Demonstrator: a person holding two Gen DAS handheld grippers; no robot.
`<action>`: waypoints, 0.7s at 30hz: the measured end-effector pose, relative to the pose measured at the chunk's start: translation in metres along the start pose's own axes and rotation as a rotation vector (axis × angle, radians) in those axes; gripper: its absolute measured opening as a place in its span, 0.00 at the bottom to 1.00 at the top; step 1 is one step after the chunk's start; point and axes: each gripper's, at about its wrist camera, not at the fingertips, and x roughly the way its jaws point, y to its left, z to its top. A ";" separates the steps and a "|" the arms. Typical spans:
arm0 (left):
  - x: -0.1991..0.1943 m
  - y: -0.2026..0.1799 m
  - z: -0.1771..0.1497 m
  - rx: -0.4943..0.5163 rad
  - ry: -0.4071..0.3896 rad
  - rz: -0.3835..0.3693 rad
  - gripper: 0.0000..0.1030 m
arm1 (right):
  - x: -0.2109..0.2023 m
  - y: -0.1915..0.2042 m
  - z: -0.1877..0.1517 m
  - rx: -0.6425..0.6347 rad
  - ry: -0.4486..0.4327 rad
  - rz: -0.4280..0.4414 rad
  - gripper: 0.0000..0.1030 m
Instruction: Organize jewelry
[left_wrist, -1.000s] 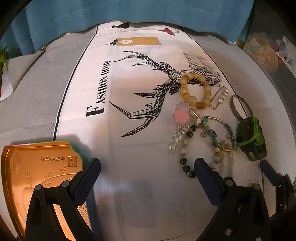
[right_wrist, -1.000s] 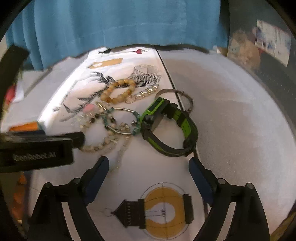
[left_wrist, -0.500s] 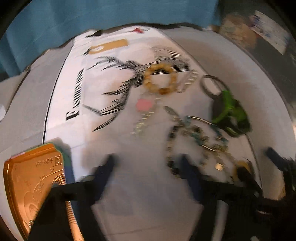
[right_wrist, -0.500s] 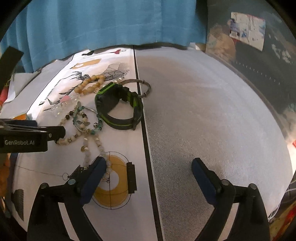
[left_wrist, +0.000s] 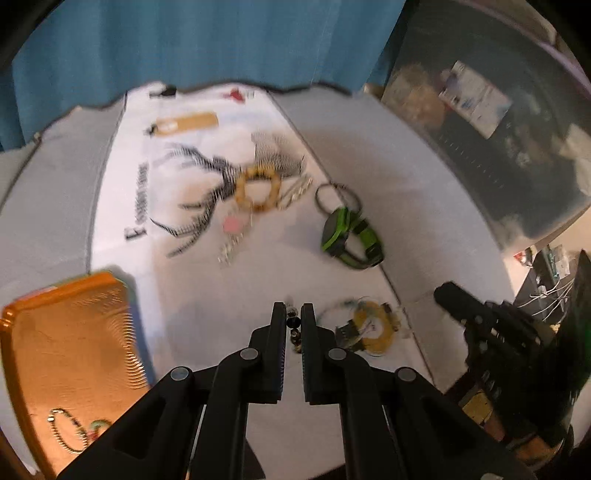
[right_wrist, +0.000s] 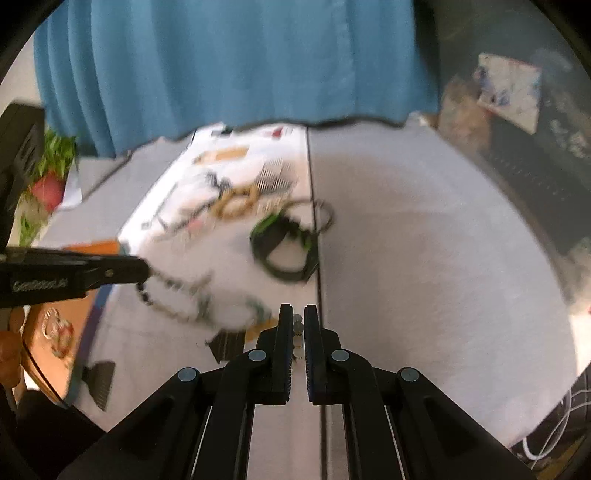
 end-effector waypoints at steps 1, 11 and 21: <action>-0.009 -0.002 0.000 0.005 -0.012 0.003 0.05 | -0.007 -0.001 0.004 0.000 -0.016 -0.012 0.06; -0.077 -0.006 -0.010 0.002 -0.108 0.008 0.05 | -0.075 0.007 0.022 -0.016 -0.121 -0.020 0.06; -0.125 -0.008 -0.028 -0.010 -0.169 0.017 0.05 | -0.104 0.013 -0.004 0.003 -0.102 0.013 0.06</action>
